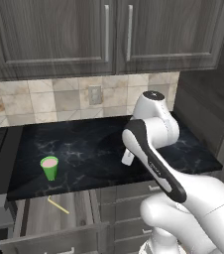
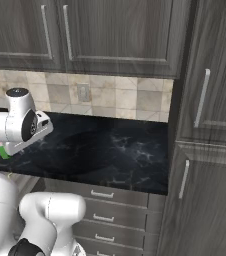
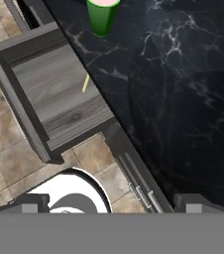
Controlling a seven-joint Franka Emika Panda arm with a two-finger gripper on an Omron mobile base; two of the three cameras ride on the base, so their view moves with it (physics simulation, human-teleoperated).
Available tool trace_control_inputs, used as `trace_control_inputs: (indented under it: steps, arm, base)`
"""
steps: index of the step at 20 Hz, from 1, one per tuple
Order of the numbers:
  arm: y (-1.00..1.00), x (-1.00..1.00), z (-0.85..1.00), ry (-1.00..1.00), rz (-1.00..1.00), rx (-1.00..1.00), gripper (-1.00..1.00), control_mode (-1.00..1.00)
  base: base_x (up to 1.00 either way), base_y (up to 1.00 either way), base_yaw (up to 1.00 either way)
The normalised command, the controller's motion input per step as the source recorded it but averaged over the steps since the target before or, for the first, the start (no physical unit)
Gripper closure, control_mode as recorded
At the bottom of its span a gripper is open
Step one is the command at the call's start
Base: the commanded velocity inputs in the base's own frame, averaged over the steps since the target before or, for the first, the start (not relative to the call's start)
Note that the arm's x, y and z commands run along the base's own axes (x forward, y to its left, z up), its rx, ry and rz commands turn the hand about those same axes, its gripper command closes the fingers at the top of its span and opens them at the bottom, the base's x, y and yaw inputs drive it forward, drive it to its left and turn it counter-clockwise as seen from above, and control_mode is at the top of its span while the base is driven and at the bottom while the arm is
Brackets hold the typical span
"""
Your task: Pick up the straw from the left drawer and put it inside the smoothie cup.
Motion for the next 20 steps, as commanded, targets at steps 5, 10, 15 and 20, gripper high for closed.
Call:
trace_control_inputs:
  steps: [5, 10, 15, 20]
  arm:
    - [0.0, 0.0, 0.0, 0.0, 0.0, 0.0, -1.0, -1.0]
    - [0.0, 0.0, 0.0, 0.0, 0.0, 0.0, -1.0, -1.0]
    - [0.0, 0.0, 0.0, 0.0, 0.0, 0.0, -1.0, -1.0]
    - [-0.01, 0.0, 0.0, 0.0, 0.0, 0.0, -1.0, 1.0]
  base:
    - [0.0, 0.0, 0.0]
    - [0.0, 0.0, 0.0]
    - [0.0, 0.0, 0.0]
    - [0.0, -0.12, 0.06]
